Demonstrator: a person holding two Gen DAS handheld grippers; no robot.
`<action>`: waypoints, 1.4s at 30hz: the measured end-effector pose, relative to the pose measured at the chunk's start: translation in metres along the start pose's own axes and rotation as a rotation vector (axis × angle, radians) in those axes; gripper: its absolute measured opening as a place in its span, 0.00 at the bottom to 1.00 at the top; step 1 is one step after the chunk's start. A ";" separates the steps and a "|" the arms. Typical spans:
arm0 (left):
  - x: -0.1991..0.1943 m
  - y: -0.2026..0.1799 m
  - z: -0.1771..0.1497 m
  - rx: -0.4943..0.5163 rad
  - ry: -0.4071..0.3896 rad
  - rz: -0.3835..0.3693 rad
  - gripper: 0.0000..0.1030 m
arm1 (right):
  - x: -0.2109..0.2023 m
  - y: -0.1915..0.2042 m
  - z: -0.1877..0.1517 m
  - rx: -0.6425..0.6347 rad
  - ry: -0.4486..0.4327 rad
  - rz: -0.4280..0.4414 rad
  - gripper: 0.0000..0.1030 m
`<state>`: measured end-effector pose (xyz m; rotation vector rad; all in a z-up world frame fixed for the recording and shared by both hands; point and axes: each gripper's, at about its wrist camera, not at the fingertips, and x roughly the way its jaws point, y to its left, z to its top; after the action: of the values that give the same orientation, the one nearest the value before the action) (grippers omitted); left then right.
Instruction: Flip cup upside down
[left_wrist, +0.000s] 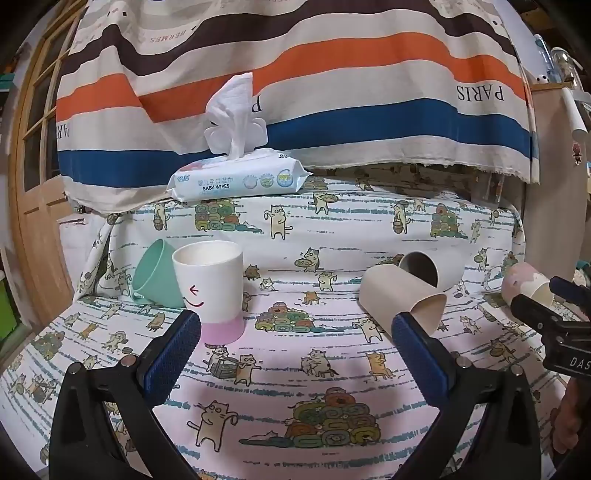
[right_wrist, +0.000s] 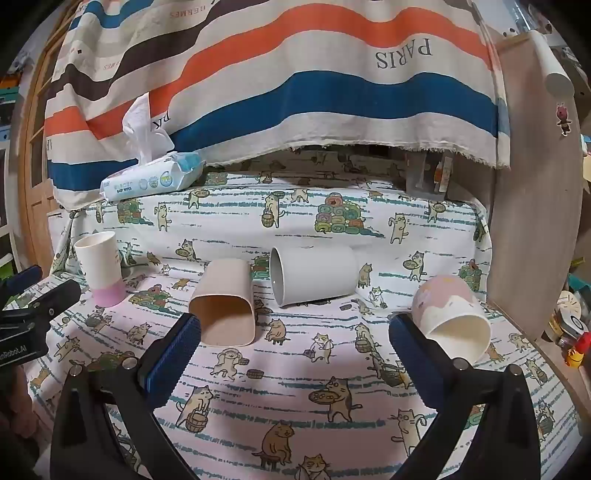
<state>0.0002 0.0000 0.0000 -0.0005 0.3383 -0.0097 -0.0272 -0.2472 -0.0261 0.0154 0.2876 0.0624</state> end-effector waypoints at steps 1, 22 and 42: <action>0.000 -0.001 0.000 0.004 -0.002 -0.003 1.00 | 0.000 0.000 0.000 0.007 0.003 0.001 1.00; -0.002 0.000 0.000 0.001 -0.021 -0.014 1.00 | -0.003 0.003 -0.001 -0.015 0.001 0.009 1.00; -0.005 -0.003 -0.003 0.018 -0.034 -0.024 1.00 | 0.000 0.003 -0.003 -0.014 0.019 0.011 1.00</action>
<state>-0.0057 -0.0033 -0.0008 0.0129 0.3042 -0.0366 -0.0280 -0.2444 -0.0290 0.0028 0.3065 0.0752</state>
